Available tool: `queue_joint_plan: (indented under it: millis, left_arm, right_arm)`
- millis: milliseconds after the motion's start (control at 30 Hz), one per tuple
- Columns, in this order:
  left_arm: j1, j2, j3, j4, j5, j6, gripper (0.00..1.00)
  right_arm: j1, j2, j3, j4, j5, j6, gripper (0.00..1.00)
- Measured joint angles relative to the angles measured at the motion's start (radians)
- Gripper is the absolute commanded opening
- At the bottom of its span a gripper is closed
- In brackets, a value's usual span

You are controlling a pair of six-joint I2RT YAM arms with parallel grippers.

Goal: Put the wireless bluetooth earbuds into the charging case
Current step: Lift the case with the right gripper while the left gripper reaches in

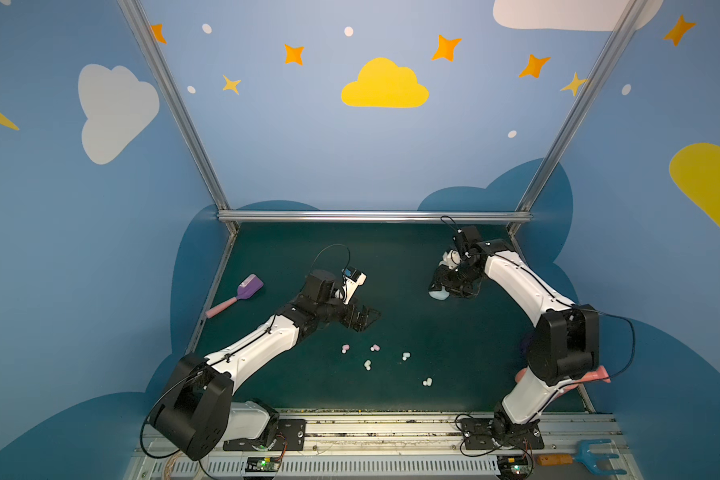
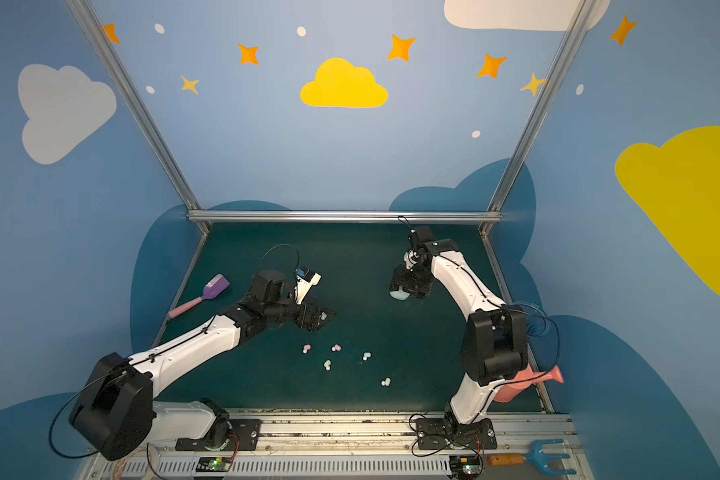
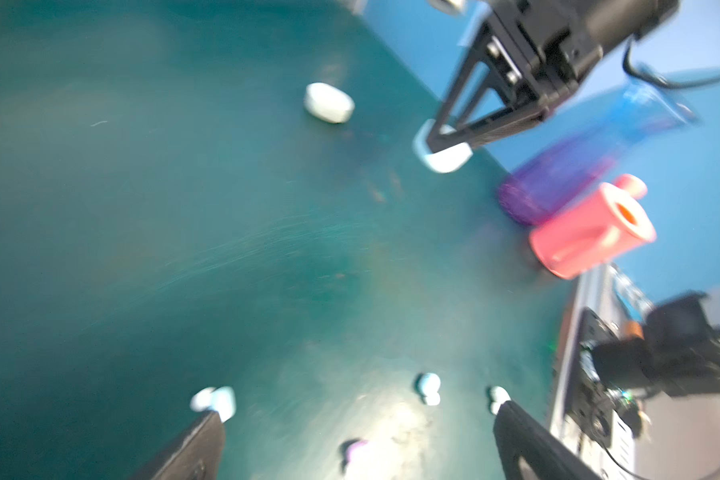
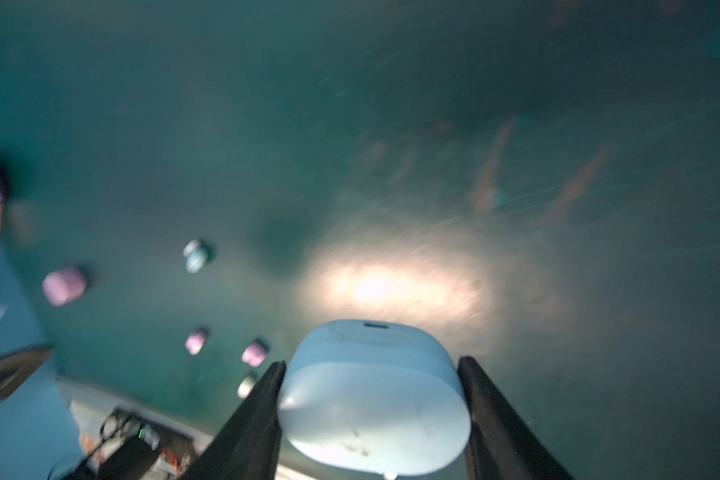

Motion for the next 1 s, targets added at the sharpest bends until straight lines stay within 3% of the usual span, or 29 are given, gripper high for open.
queue_joint_plan:
  millis: [167,367,667,1000]
  left_arm:
    - [-0.102,0.0,-0.018,0.073,0.022,0.026,1.0]
    - [-0.187,0.0,-0.022,0.126,-0.004,0.071,1.0]
    - [-0.22,0.002,-0.02,0.153,-0.038,0.2,1.0]
    - [-0.221,-0.025,-0.019,0.168,-0.023,0.25,0.92]
  right_arm:
    - [0.096,-0.084,0.028,-0.063,-0.077,-0.006,0.47]
    - [0.139,-0.145,0.044,-0.131,-0.167,-0.014,0.47]
    - [0.246,-0.192,0.044,-0.175,-0.222,0.013,0.47]
    - [0.342,-0.226,-0.021,-0.135,-0.225,0.083,0.48]
